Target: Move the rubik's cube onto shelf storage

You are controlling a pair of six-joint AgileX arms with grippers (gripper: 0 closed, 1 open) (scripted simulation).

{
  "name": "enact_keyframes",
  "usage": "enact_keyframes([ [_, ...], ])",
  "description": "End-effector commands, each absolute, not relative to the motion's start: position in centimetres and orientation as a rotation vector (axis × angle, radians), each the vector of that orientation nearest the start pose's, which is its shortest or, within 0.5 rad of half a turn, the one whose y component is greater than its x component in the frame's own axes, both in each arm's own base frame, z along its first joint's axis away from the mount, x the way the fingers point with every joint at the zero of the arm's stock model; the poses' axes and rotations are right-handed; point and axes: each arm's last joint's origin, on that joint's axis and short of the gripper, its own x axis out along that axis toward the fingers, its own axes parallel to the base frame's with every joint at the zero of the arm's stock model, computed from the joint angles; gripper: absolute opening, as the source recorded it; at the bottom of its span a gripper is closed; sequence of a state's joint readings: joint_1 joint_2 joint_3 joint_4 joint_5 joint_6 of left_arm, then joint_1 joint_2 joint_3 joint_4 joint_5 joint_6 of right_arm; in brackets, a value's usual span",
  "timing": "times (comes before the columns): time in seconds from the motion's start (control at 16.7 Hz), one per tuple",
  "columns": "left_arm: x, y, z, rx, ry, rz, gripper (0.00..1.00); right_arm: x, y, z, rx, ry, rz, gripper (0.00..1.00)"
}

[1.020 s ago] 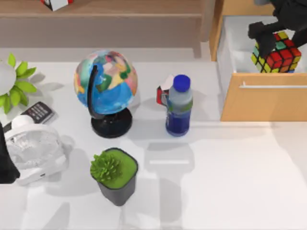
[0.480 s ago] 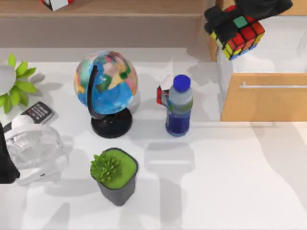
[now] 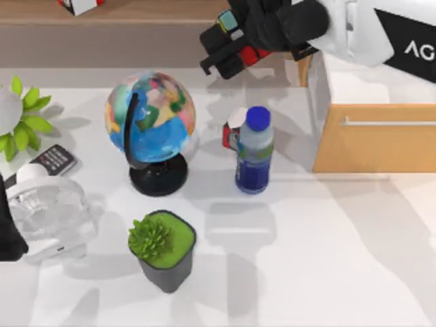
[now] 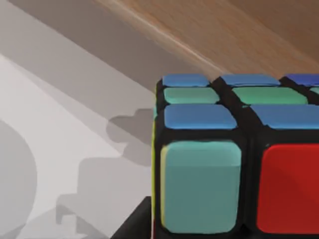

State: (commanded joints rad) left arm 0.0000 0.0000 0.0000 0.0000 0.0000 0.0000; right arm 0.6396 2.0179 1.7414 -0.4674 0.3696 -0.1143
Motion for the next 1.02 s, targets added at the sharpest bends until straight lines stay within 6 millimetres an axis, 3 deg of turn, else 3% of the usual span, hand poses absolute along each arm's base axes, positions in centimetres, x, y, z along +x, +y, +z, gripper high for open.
enact_keyframes([
  [0.48, 10.6, -0.1, 16.0, 0.000, 0.000, 0.000, 1.00, 36.9, 32.5, 21.9, -0.260, 0.172, 0.146, 0.00],
  [1.02, 10.6, -0.1, 16.0, 0.000, 0.000, 0.000, 1.00, 35.5, 33.9, 16.8, -0.020, -0.086, 0.001, 0.00],
])
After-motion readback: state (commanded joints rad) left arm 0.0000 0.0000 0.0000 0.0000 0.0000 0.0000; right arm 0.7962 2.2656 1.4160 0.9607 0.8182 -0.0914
